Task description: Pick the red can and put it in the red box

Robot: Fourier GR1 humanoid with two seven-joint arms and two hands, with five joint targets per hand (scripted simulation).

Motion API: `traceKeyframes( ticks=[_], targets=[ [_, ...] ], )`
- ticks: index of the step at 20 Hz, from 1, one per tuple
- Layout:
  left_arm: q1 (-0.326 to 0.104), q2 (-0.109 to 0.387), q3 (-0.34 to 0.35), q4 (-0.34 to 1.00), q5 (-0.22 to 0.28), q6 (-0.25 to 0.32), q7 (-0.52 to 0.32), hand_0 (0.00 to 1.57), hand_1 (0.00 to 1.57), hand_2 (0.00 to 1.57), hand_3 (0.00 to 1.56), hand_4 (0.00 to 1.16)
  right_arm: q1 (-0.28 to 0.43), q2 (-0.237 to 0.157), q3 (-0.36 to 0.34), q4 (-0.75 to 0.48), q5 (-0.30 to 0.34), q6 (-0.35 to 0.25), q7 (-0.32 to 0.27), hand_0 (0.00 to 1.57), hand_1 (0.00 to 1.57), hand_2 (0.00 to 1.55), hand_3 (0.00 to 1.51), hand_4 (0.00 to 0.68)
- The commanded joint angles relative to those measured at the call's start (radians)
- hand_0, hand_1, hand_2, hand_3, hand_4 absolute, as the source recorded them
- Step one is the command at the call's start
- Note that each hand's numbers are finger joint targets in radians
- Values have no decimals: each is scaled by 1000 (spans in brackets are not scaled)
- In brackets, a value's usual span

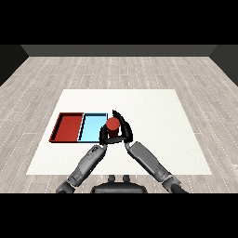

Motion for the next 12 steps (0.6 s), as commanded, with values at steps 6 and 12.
traceKeyframes(
  ticks=[6,12],
  targets=[
    [82,-2,48,31,13,-56,-96,1571,1571,1571,1496,1142,5,-51,-133,-150,41,18,84,0,0,0,0,0],
    [89,96,89,-75,-35,-43,-12,1571,1571,1571,1481,1140,209,-188,-205,-368,-2,127,23,0,0,0,0,0]
  ],
)
